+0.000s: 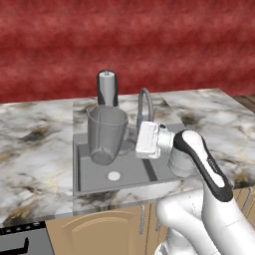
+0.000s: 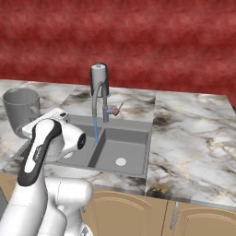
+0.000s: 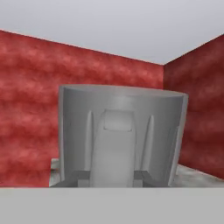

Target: Turn on the sink faucet and place the jug under the water for a few seconds to fill it up.

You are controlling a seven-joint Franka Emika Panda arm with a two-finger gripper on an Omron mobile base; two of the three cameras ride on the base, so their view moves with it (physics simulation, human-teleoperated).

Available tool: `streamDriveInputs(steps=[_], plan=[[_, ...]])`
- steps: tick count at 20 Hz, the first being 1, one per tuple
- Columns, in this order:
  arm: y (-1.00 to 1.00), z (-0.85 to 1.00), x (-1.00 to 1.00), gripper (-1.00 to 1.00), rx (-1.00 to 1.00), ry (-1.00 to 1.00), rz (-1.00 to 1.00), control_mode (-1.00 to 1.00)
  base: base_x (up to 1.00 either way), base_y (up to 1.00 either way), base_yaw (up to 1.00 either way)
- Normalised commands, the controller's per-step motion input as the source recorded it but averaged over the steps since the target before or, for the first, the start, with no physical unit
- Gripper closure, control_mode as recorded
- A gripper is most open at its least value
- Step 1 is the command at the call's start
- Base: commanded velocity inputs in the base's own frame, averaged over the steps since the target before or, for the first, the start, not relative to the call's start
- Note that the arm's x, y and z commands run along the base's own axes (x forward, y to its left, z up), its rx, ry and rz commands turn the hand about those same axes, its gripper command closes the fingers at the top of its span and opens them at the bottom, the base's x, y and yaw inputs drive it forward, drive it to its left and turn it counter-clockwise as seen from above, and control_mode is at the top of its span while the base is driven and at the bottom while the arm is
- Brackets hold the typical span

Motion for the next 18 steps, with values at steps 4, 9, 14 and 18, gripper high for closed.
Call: streamDriveInputs(steps=[4, 9, 14, 18], plan=[[-0.82, -0.18, -0.01, 1.00, 0.00, 0.20, -0.15, -1.00, 0.00, 0.00, 0.00], [-0.82, -0.40, 0.00, 1.00, 0.00, 0.19, -0.11, -1.00, 0.00, 0.00, 0.00], [-0.87, -0.48, 0.00, 1.00, 0.00, 0.15, -0.03, -1.00, 0.00, 0.00, 0.00], [-0.73, -0.58, 0.00, 1.00, -0.01, 0.11, 0.00, -1.00, 0.00, 0.00, 0.00]])
